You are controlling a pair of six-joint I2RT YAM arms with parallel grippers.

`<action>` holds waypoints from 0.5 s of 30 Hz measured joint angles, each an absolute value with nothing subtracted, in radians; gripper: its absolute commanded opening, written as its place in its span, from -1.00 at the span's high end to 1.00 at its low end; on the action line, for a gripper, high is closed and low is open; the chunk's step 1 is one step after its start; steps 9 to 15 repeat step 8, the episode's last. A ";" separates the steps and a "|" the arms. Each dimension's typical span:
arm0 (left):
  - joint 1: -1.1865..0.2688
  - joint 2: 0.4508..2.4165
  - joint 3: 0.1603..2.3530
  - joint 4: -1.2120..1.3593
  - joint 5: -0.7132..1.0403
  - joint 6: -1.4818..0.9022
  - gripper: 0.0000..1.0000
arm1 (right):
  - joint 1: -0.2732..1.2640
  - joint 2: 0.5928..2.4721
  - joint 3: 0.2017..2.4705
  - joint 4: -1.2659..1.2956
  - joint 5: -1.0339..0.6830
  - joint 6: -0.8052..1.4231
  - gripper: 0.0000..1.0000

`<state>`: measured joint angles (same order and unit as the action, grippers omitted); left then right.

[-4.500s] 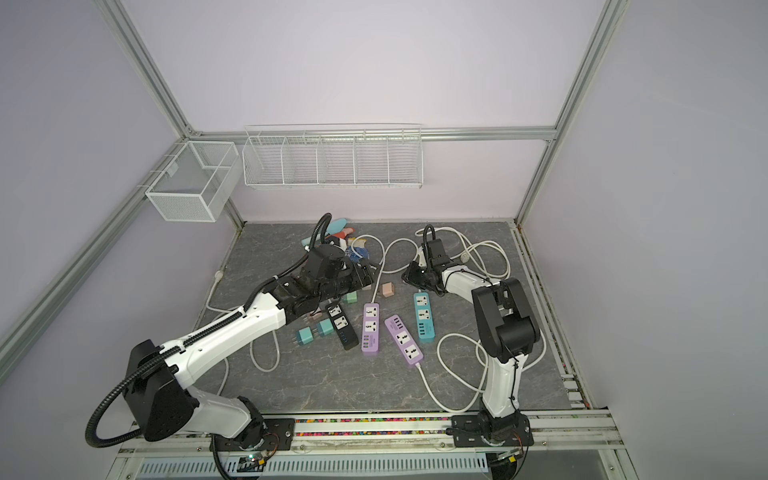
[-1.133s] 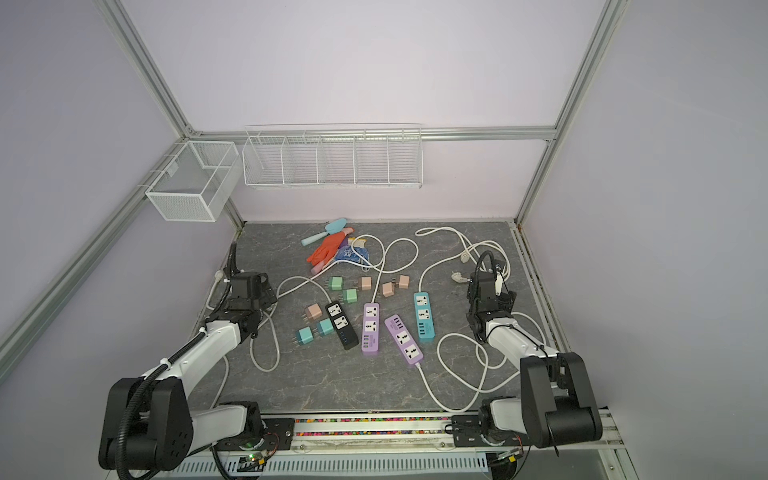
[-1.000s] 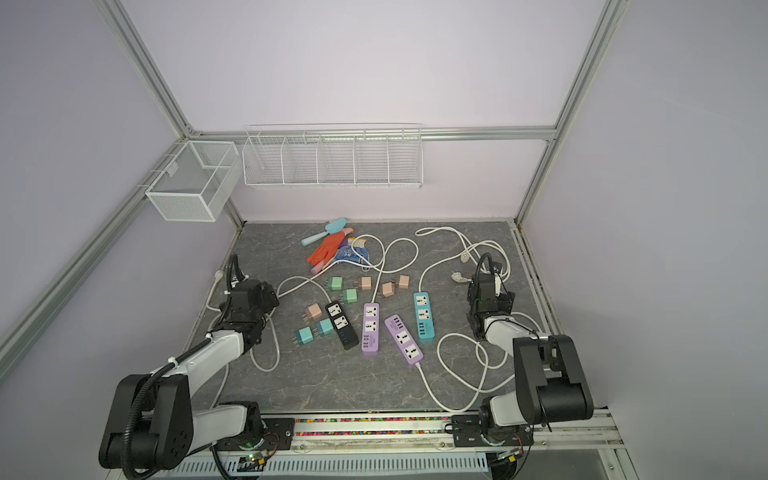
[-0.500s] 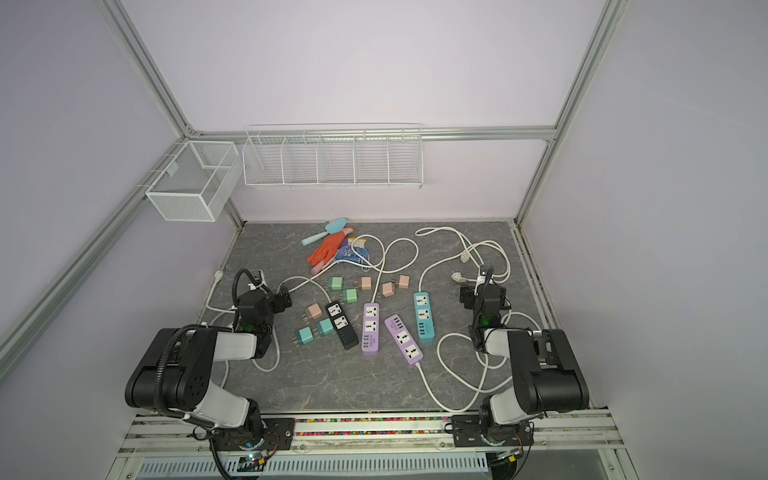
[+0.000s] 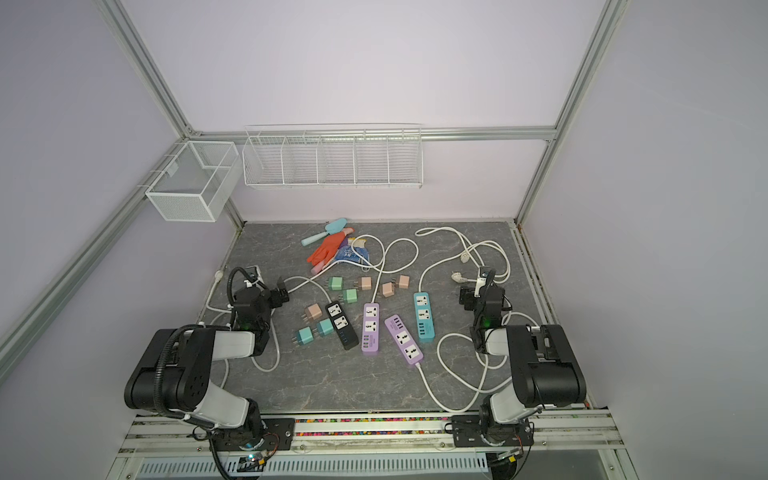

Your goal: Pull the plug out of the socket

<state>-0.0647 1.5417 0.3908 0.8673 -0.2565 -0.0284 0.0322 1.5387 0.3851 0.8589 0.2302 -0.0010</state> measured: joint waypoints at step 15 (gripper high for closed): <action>-0.065 1.542 0.391 0.870 -0.257 -0.028 -0.99 | 0.032 1.539 0.385 0.859 0.229 -0.001 -0.78</action>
